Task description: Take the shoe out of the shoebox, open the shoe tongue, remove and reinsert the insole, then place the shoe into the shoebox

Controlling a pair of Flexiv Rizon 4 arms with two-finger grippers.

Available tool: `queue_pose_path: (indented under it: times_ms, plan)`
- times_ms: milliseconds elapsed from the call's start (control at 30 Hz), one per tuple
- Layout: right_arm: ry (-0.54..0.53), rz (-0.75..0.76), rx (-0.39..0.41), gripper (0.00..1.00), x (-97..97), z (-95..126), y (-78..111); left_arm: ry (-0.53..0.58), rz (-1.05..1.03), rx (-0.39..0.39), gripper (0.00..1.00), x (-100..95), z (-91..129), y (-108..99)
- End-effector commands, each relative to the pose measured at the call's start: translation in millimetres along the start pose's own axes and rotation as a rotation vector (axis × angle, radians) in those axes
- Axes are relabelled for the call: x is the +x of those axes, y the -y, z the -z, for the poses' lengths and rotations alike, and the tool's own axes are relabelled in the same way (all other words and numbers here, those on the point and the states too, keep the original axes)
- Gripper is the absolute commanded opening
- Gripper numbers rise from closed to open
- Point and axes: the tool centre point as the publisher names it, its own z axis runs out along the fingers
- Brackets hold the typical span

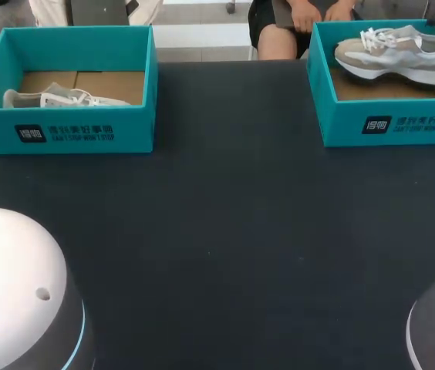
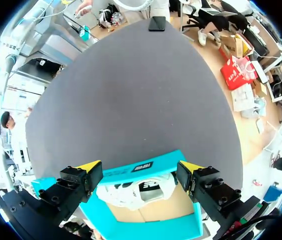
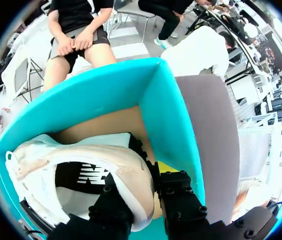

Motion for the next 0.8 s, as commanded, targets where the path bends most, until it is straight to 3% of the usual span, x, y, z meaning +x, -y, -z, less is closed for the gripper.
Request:
queue_pose_path:
  times_ms: [33,467,800]
  plan:
    - [0.001,-0.003,-0.107,0.00,-10.2,64.0,49.1,-0.003,0.000,-0.003,1.00,-0.7,-0.2,1.6]
    - [0.027,-0.001,-0.192,0.00,12.8,164.6,102.6,-0.003,0.000,-0.003,1.00,-0.7,-0.2,1.6]
    - [0.055,0.036,-0.191,0.00,52.0,197.4,142.3,-0.003,0.000,-0.003,1.00,-0.7,-0.2,1.6]
